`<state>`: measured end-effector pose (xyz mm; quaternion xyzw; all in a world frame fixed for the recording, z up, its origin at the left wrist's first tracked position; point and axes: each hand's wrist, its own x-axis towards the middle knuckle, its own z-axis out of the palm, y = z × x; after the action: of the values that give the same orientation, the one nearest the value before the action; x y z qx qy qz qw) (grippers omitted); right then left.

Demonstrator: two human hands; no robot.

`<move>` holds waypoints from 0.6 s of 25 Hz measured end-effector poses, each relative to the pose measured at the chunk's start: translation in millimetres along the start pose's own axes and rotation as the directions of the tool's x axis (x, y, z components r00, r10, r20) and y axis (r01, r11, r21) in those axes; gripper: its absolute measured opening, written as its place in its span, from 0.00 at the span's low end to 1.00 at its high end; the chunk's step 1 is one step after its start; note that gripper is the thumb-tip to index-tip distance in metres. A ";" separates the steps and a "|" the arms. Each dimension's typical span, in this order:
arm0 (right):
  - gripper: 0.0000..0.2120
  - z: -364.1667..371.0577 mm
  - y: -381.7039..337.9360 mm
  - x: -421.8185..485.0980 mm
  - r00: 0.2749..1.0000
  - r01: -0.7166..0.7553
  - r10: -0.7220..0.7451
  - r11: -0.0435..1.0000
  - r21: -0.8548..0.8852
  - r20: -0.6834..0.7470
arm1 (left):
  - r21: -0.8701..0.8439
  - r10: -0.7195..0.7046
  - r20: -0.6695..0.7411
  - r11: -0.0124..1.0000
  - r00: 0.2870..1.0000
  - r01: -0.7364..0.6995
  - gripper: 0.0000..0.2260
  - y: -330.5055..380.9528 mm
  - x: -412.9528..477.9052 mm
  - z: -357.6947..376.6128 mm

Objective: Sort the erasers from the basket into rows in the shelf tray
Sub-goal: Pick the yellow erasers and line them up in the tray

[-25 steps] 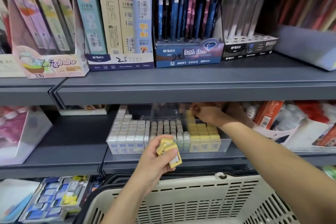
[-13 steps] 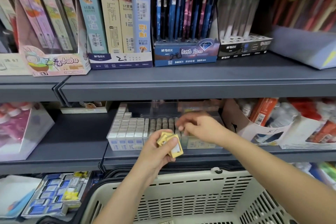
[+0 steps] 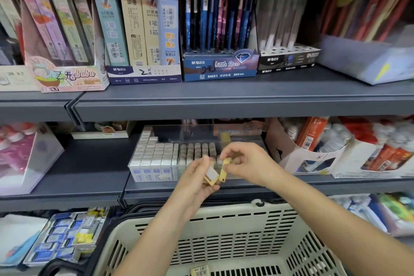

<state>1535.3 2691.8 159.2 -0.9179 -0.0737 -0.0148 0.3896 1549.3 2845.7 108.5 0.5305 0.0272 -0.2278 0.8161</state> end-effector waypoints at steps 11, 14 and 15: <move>0.07 -21.9 13.1 14.4 0.991 -0.131 0.129 0.959 0.253 0.023 | 0.032 0.117 -0.029 0.993 0.993 -0.116 0.13 9.0 3.8 -1.2; 0.10 -35.3 21.2 32.0 0.988 -0.150 0.156 0.972 0.180 -0.015 | 0.073 0.152 -0.042 0.986 0.987 -0.149 0.14 4.8 2.4 -11.8; 0.10 -39.2 24.5 38.3 0.984 -0.169 0.176 0.968 0.188 -0.025 | 0.108 0.163 -0.035 0.981 0.986 -0.158 0.14 2.2 1.7 -16.4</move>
<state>1577.9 2651.7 172.2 -0.8801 0.0135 0.0068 0.4745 1555.0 2860.3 102.7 0.5778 -0.0100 -0.1507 0.8021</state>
